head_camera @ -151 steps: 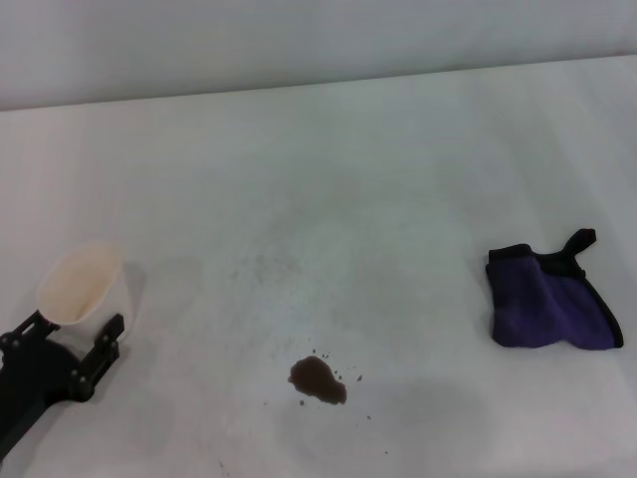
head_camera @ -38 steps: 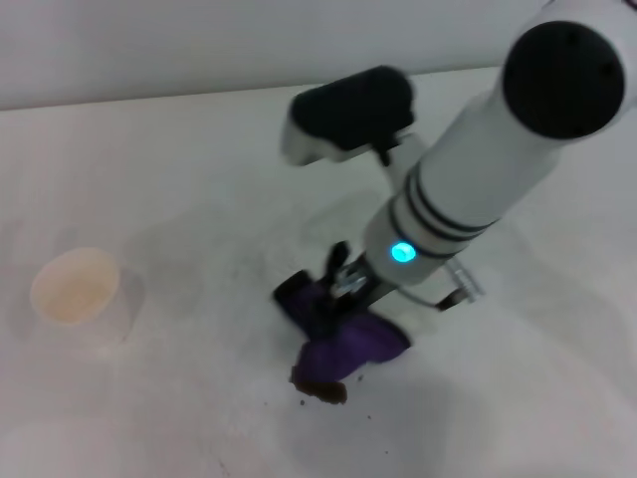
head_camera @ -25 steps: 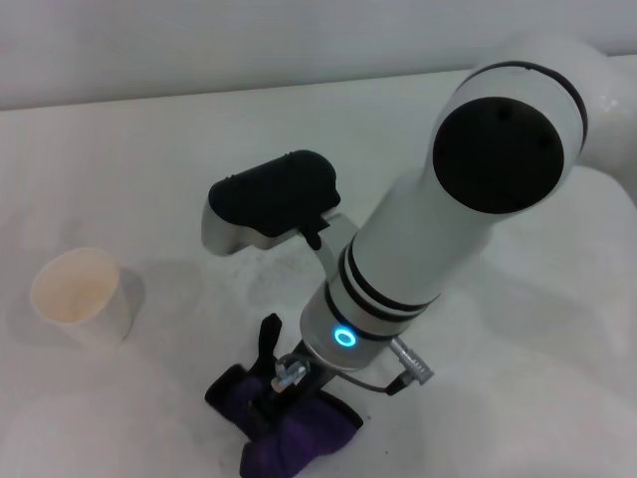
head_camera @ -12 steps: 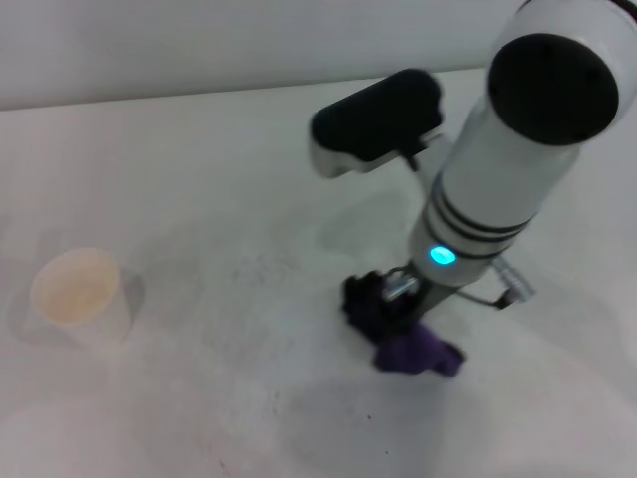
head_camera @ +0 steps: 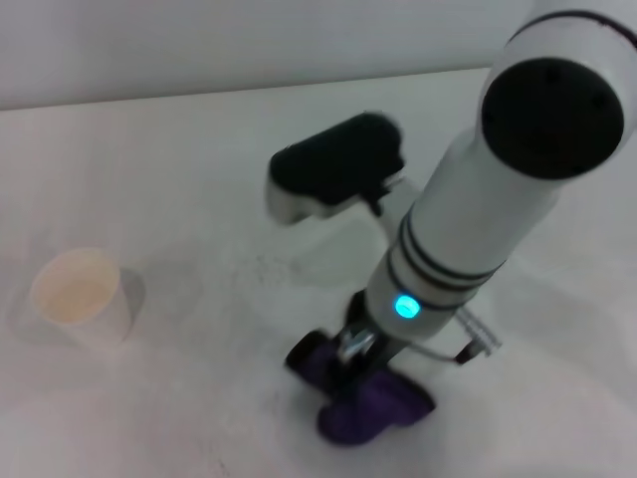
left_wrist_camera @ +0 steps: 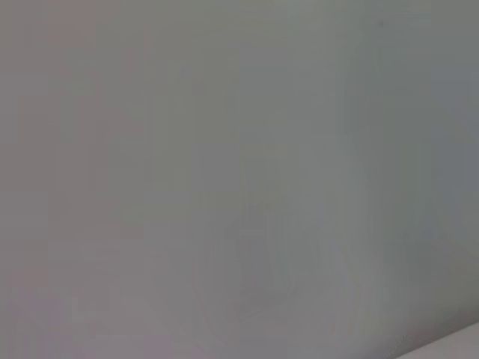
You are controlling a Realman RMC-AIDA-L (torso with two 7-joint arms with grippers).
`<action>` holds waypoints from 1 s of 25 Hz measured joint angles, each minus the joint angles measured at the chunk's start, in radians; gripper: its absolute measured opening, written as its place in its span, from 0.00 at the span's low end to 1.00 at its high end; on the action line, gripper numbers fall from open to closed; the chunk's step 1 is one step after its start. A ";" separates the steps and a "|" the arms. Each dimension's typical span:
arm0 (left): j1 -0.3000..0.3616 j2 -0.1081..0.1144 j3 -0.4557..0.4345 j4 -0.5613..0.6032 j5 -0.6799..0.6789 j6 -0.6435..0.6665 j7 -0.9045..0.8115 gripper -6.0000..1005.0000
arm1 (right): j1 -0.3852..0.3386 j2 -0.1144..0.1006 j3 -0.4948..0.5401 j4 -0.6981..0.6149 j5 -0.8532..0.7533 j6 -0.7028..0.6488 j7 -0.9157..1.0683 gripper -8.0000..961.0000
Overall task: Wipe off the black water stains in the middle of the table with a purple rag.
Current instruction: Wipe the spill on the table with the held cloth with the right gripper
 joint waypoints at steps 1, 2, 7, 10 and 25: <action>-0.002 0.000 0.000 0.000 0.000 -0.001 0.000 0.89 | 0.002 0.000 -0.018 0.002 0.036 -0.020 -0.012 0.12; -0.003 -0.001 0.001 0.000 0.000 -0.003 0.000 0.89 | 0.004 0.000 -0.031 0.007 0.064 -0.039 -0.025 0.12; -0.005 -0.007 0.002 0.000 0.004 -0.011 0.000 0.89 | 0.006 0.000 -0.074 0.026 0.188 -0.131 -0.091 0.12; -0.005 -0.010 0.002 0.000 0.015 -0.011 0.000 0.89 | 0.016 0.000 -0.091 0.047 0.246 -0.180 -0.132 0.12; 0.005 -0.003 0.002 -0.007 0.023 -0.012 0.000 0.89 | -0.038 -0.010 0.157 0.077 -0.012 -0.054 -0.136 0.12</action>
